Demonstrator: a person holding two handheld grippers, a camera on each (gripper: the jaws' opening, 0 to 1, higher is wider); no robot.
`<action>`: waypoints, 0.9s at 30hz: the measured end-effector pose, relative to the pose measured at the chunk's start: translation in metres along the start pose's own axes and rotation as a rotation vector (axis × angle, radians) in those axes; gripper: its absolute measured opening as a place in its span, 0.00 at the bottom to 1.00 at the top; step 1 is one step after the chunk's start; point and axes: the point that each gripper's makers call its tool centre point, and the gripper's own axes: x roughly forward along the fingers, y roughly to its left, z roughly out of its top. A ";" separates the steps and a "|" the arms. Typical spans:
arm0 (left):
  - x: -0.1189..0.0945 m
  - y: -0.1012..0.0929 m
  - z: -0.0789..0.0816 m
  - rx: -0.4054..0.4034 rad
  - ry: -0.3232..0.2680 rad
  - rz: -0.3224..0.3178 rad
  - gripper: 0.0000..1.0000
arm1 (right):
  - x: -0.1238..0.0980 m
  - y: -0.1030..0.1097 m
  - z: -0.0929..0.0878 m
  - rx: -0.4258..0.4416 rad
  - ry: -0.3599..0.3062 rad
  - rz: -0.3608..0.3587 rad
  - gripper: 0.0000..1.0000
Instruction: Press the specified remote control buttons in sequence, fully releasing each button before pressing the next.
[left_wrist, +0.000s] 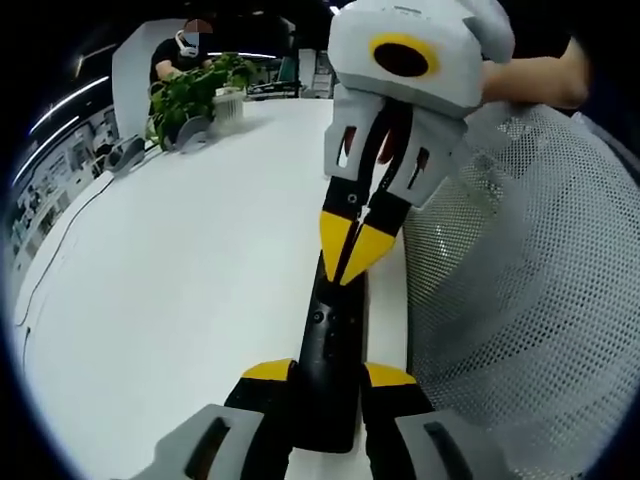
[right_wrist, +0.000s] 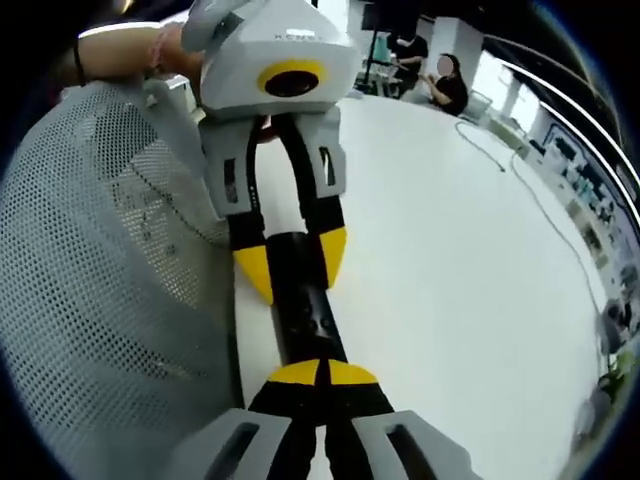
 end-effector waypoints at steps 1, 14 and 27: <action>0.000 0.000 0.000 0.001 0.000 0.001 0.25 | 0.000 0.000 0.000 0.001 0.000 -0.001 0.00; 0.000 0.000 0.000 0.008 -0.005 0.003 0.25 | -0.002 -0.005 -0.002 0.110 -0.036 0.025 0.09; -0.001 -0.001 0.001 0.001 -0.016 -0.008 0.26 | 0.002 0.001 -0.006 0.105 -0.029 0.055 0.22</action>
